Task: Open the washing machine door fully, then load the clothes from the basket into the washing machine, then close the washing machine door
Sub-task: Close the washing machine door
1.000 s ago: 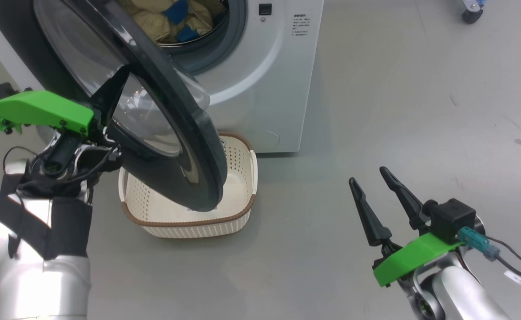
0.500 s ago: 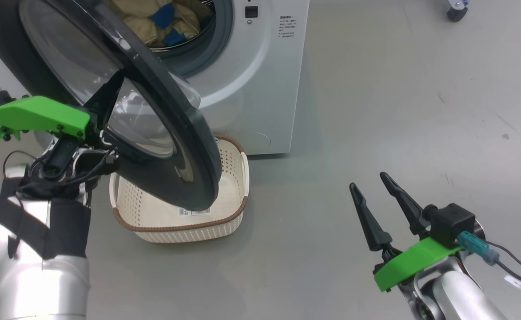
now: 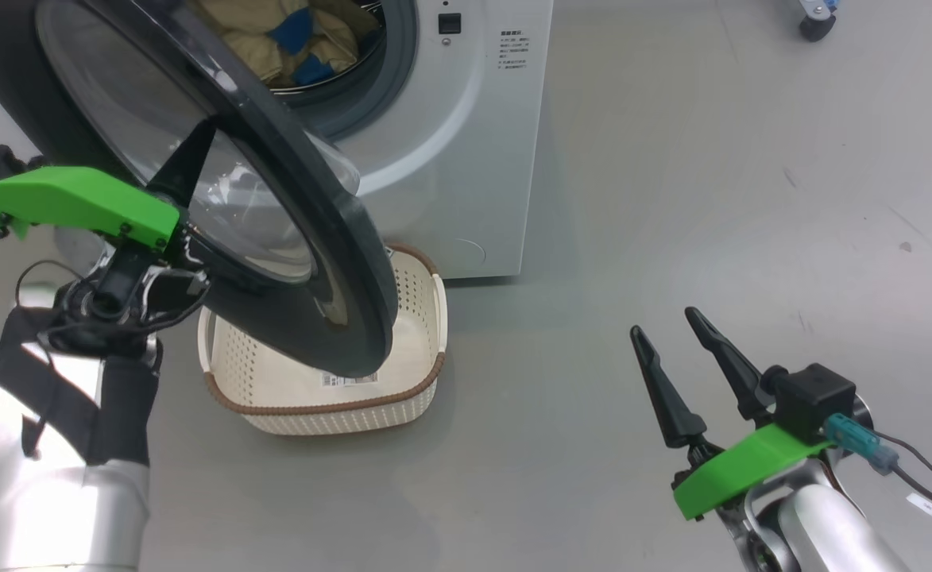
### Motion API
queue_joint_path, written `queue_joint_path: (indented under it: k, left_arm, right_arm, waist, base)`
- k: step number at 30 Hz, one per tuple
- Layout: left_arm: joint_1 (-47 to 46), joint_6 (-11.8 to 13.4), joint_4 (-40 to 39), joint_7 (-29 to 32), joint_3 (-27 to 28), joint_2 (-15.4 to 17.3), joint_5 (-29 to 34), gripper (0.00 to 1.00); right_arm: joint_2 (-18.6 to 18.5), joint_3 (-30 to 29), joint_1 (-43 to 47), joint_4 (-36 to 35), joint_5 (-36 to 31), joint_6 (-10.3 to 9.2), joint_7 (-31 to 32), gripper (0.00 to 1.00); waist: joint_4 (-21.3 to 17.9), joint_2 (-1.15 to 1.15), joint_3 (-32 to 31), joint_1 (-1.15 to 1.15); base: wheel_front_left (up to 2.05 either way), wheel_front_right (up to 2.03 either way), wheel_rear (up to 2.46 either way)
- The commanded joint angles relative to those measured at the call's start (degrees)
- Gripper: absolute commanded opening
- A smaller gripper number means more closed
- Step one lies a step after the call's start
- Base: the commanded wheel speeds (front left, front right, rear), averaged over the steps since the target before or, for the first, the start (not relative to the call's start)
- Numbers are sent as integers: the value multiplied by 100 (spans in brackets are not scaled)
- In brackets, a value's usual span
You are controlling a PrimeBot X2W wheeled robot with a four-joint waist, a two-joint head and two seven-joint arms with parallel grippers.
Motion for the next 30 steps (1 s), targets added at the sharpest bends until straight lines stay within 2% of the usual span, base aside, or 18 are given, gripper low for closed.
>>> queue_joint_path:
  k: [1, 2, 3, 9, 14, 22, 25, 30]
  left_arm:
    - [-143, 42, -329, -174, -5, 384, 346, 73]
    - [-82, 71, -400, -263, -58, 419, 485, 95]
    - [-6, 87, -492, -337, -145, 481, 664, 100]
    - [599, 294, -1217, -974, -611, 888, 1863, 100]
    - [1188, 501, -1737, -1586, -971, 1096, 2779, 100]
    - [2204, 778, -2076, -2730, -1670, 1055, 3975, 100]
    - [2435, 823, -1958, -3171, -1819, 1041, 4241, 100]
    - [2671, 857, -1751, -3525, -1968, 1002, 4491, 100]
  right_arm:
    - [-34, 23, -32, -196, 26, -16, -37, 100]
    - [-31, 8, -17, -199, 22, -16, -37, 100]
    - [-30, -4, -3, -202, 18, -16, -37, 100]
    - [-51, -100, 65, -231, -5, -16, -37, 100]
    - [-66, -161, 106, -254, -24, -16, -37, 100]
    - [-76, -245, 146, -300, -43, -16, -37, 100]
    - [-73, -254, 146, -310, -45, -16, -37, 100]
    - [-66, -288, 147, -309, -46, -16, -37, 100]
  waist:
    - [38, 0, -3, 0]
    - [58, 0, -5, 0]
    - [75, 0, -8, 0]
    - [188, 0, -19, 0]
    - [261, 0, -34, 0]
    - [298, 0, -8, 0]
    - [279, 0, 24, 0]
    - [236, 0, 43, 0]
  base:
    - [0, 0, 0]
    - [0, 0, 0]
    - [0, 0, 0]
    - [0, 0, 0]
    - [0, 0, 0]
    - [0, 0, 0]
    - [0, 0, 0]
    - [0, 0, 0]
